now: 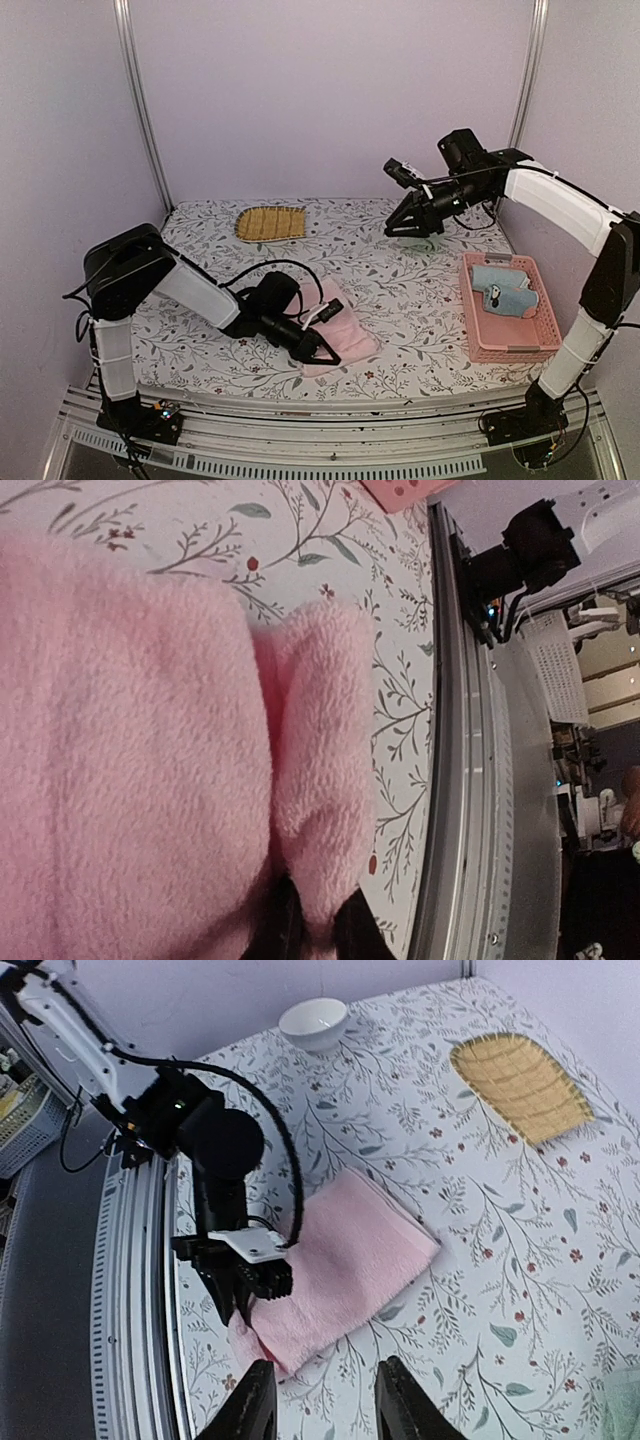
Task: Roll the towels
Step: Roll the towel at the center of the board.
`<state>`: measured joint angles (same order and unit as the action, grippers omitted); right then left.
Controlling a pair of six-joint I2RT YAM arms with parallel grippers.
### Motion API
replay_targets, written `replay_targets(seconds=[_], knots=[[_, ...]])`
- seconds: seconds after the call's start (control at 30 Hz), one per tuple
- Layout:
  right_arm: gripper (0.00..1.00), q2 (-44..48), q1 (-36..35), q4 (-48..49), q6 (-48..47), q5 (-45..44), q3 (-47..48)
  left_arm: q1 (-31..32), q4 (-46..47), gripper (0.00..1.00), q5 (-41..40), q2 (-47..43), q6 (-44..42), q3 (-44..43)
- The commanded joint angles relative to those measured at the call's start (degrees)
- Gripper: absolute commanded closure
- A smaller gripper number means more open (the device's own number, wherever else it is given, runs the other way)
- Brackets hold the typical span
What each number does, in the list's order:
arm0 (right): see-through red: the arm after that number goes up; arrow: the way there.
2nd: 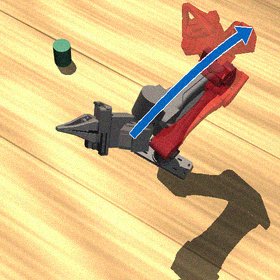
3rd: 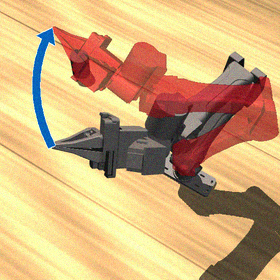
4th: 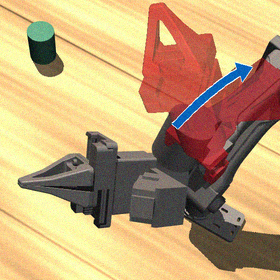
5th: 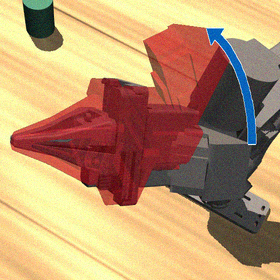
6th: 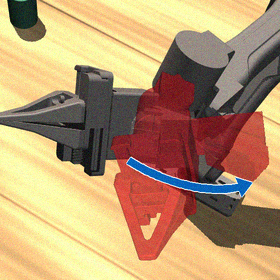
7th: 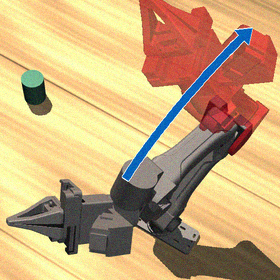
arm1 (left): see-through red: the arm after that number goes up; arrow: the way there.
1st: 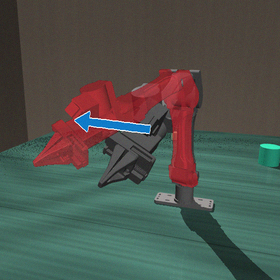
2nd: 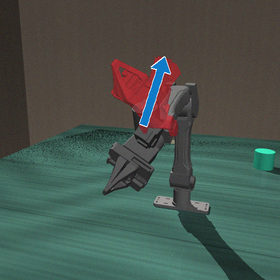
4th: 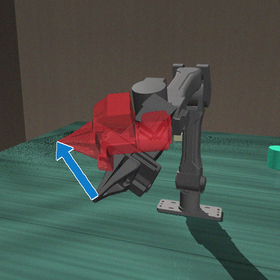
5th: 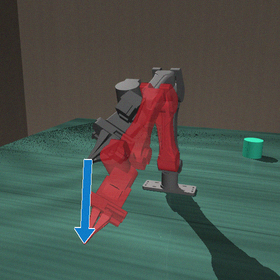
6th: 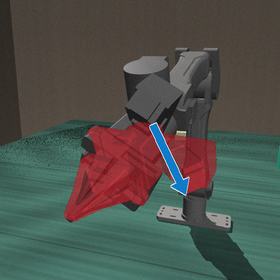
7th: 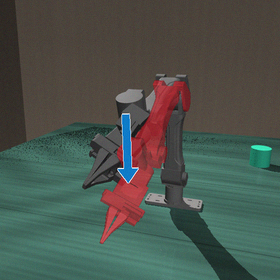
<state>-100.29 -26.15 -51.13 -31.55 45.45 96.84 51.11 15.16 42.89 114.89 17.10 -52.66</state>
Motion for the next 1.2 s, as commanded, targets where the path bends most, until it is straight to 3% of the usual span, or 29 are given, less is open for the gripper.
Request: replay_targets(seconds=[0.0,0.17,0.43,0.63,1.17], knots=[[0.64,5.8,-1.9,5.8,-2.6,3.6,-13.1,-3.3,17.3,1.0,6.1,1.8,17.1,10.3],[0.65,9.3,-10.1,13.6,-11.0,-8.7,-27.4,-4.1,25.1,1.0,7.7,4.2,24.1,13.0],[0.6,3.8,-22.0,23.4,-16.2,-20.5,-33.6,-4.5,14.1,1.0,5.5,4.3,21.5,9.0],[0.61,0.5,-27.4,28.4,-18.3,-23.9,-34.1,-4.6,7.9,1.0,3.5,3.9,20.0,8.0],[0.67,-8.8,-30.6,33.1,-20.9,-26.9,-34.6,-4.5,8.9,1.0,3.9,5.0,20.3,8.4]])
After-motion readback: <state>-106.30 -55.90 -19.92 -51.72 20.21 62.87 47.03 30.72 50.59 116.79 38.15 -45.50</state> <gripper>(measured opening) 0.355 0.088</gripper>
